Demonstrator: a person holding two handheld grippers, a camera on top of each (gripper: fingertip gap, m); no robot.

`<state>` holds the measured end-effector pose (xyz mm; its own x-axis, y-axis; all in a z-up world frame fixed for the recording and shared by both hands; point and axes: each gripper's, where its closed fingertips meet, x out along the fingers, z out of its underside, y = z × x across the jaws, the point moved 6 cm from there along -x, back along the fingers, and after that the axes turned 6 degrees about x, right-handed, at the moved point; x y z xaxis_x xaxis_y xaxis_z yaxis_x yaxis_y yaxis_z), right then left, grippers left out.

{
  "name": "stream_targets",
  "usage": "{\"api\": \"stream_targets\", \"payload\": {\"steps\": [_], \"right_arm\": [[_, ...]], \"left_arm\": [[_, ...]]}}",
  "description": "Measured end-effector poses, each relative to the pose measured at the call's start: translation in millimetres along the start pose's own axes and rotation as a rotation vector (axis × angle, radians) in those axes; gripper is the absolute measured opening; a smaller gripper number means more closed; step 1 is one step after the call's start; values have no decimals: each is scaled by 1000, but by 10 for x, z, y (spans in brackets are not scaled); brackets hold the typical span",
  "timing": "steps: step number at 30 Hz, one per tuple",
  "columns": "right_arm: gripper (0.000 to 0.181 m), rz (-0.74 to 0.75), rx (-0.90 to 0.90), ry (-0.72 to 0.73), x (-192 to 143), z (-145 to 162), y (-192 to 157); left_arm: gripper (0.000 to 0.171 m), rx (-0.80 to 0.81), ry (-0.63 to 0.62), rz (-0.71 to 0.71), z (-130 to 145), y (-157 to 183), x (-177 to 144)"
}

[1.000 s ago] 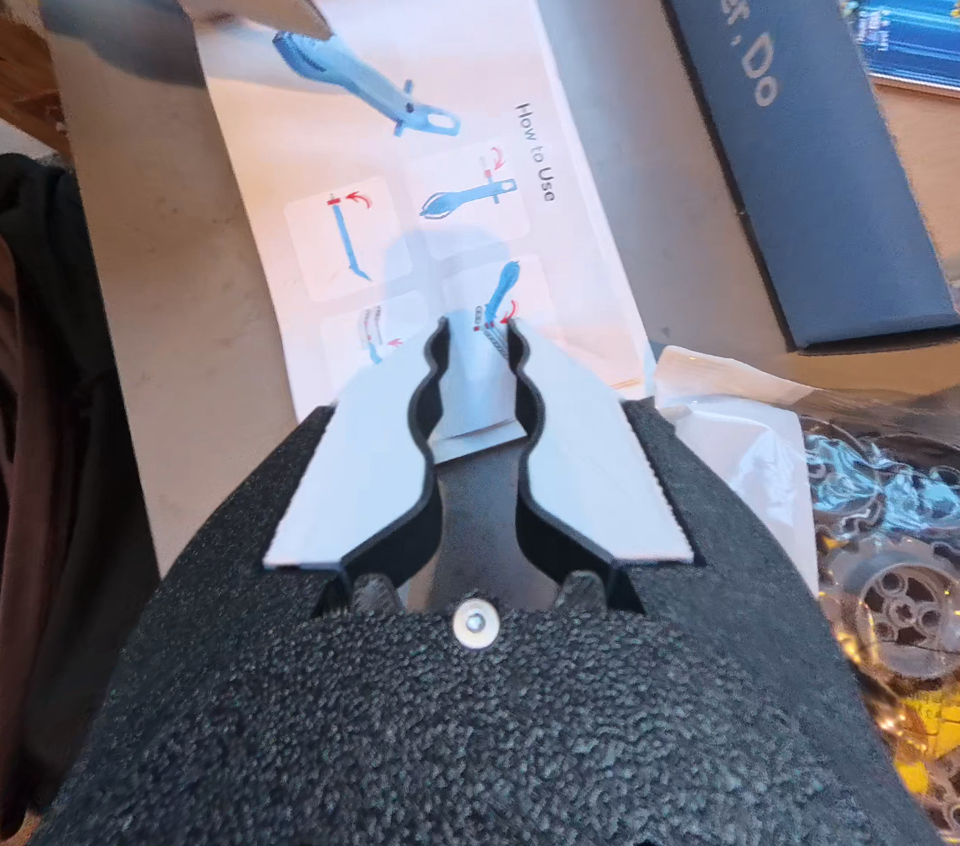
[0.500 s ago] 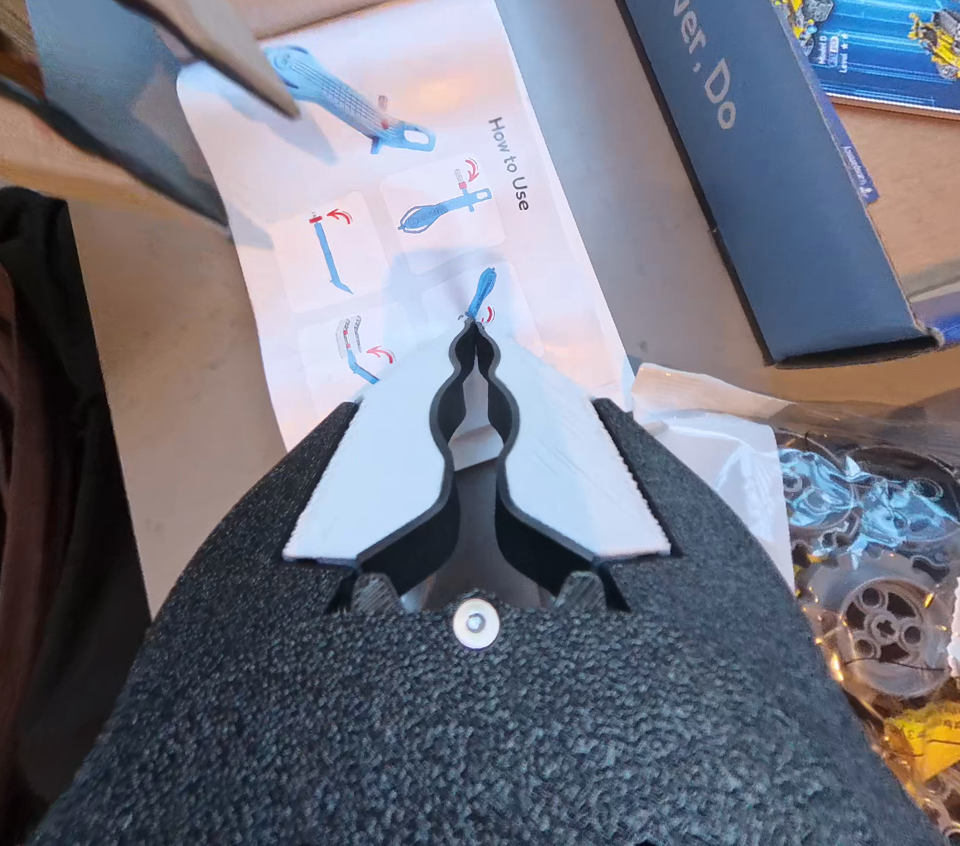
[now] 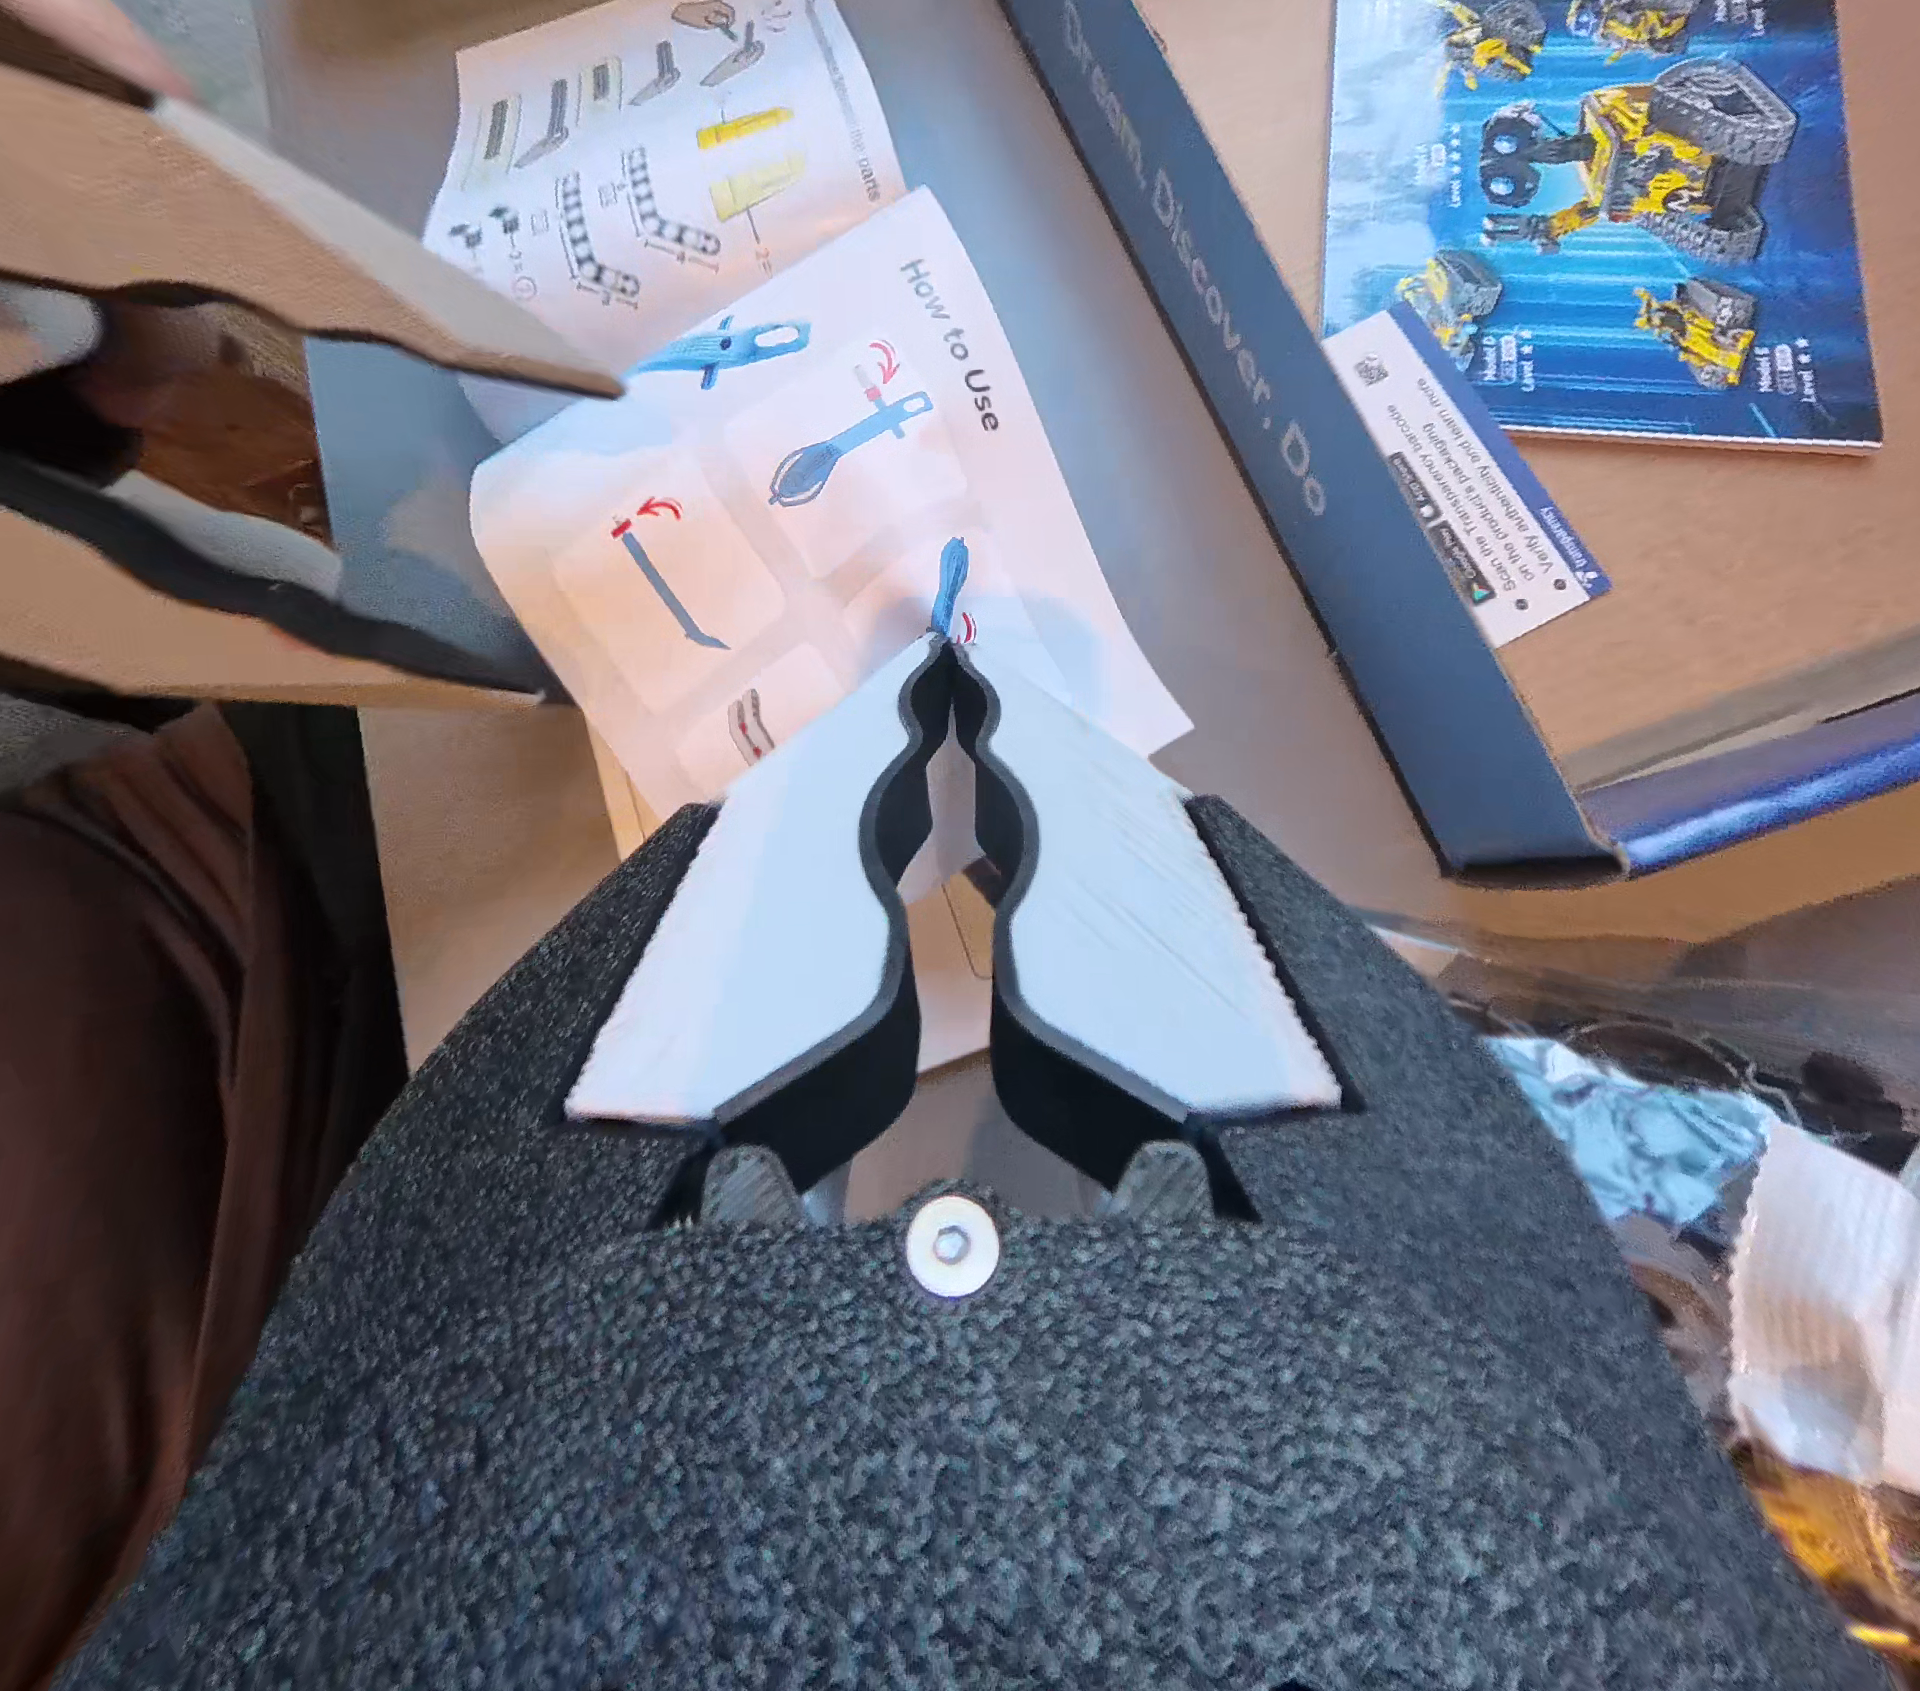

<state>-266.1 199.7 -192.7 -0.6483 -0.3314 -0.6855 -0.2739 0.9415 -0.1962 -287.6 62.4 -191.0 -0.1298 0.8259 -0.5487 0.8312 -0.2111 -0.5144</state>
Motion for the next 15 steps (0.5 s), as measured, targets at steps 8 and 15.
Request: {"api": "stream_targets", "payload": {"steps": [8, 15], "right_arm": [[0, -19, 20, -12, 87, -183, 11], [0, -50, 19, 33, 69, -263, -93]], "left_arm": [[68, 203, -86, -133, 181, 77, -135], [32, 313, -164, -340, 357, -63, -53]]}}
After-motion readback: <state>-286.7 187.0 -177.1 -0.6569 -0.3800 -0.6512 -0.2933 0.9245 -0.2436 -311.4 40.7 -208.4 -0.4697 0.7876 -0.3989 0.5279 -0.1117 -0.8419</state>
